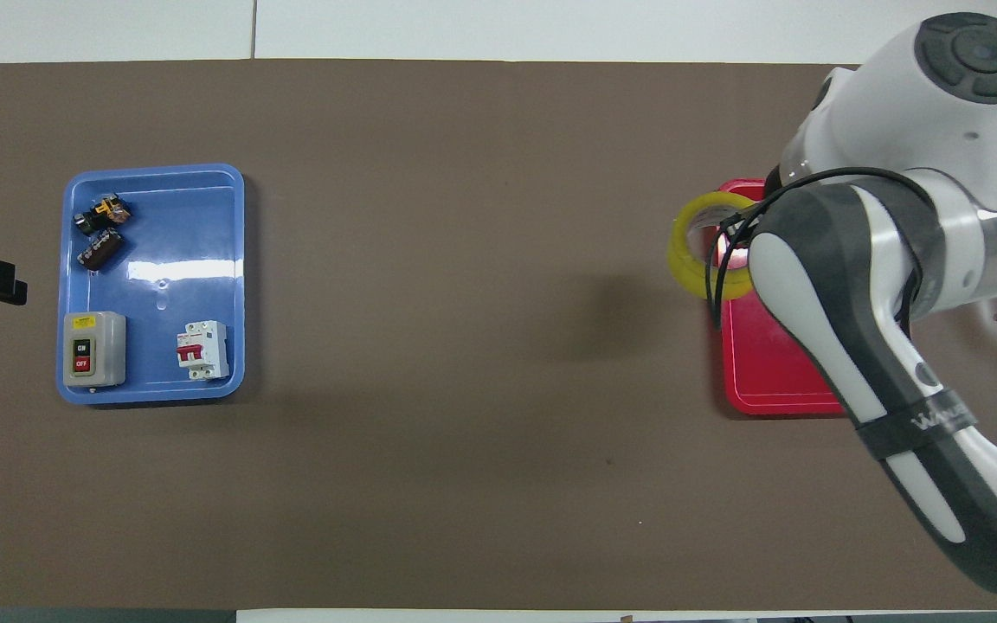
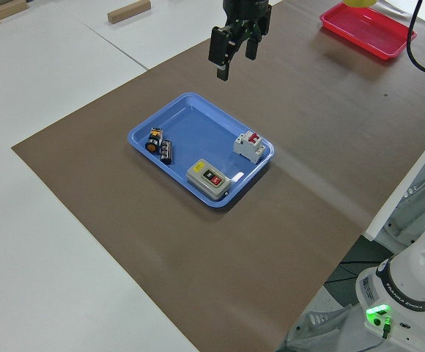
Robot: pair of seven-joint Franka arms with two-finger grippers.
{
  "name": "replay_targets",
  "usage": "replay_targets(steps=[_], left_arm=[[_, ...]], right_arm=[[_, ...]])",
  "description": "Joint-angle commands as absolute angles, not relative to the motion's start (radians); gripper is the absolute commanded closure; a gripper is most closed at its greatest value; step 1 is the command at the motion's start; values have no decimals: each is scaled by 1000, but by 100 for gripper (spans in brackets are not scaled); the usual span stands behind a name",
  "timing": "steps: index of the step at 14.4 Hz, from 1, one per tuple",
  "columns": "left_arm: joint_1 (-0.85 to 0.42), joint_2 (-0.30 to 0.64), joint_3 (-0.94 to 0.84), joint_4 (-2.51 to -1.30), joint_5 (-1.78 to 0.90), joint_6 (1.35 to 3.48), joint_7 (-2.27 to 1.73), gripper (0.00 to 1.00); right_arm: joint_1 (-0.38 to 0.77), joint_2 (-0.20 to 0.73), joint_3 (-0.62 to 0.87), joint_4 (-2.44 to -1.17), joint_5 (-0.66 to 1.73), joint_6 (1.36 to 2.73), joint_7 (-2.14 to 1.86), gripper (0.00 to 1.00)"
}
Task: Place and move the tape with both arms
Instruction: 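Carry the tape with the right gripper and lower it into the red tray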
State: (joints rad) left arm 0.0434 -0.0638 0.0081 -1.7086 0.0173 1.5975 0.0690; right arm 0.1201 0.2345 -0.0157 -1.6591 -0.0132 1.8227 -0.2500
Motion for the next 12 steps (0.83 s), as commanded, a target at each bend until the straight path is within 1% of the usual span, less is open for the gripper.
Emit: replay_targets(steps=[1, 4, 6, 9, 12], left_arm=[[38, -84, 12, -1733, 0, 1614, 77, 0], [38, -84, 14, -1733, 0, 1614, 77, 0], [38, -84, 14, -1733, 0, 1614, 77, 0], [38, -84, 12, -1733, 0, 1614, 77, 0], [38, -84, 14, -1733, 0, 1614, 77, 0]], right_arm=[[40, 187, -3, -1790, -20, 1935, -366, 100], [-44, 132, -3, -1990, -20, 2182, -517, 100], [-48, 109, -6, -2086, -21, 2282, -528, 100], [-104, 138, -5, -2105, -21, 2331, -583, 100], [-109, 146, -5, -2124, -21, 2371, -586, 100]])
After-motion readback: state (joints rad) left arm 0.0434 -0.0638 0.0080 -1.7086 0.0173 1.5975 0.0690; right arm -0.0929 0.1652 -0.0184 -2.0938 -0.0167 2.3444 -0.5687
